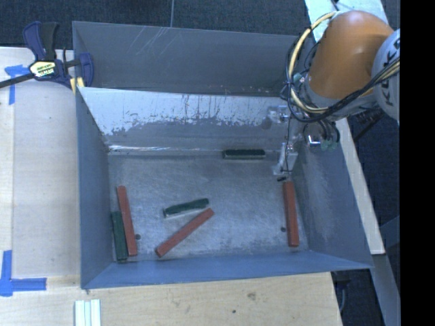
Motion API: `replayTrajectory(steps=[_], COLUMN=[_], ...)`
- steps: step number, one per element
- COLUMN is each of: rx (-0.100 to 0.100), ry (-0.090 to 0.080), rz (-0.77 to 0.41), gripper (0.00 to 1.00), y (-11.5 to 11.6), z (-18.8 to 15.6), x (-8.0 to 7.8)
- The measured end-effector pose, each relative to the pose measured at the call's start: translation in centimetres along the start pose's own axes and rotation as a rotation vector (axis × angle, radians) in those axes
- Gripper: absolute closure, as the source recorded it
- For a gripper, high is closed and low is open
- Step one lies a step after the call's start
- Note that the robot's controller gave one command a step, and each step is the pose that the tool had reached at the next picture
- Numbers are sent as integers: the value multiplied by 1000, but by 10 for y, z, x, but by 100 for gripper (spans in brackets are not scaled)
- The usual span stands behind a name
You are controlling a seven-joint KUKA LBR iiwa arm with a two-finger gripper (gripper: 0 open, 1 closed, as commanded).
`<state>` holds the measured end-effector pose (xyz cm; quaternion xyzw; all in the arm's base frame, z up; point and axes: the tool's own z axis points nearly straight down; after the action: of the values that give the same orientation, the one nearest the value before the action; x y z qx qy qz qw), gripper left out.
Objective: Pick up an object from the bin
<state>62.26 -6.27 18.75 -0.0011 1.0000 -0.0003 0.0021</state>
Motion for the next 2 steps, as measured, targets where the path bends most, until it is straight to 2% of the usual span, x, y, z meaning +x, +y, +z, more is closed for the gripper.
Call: replayTrajectory(steps=[1,2], rx=[-2,-2], ry=[5,11], rz=[-12,31], gripper=[0,0], y=[36,44], z=[38,121], x=[3,-1])
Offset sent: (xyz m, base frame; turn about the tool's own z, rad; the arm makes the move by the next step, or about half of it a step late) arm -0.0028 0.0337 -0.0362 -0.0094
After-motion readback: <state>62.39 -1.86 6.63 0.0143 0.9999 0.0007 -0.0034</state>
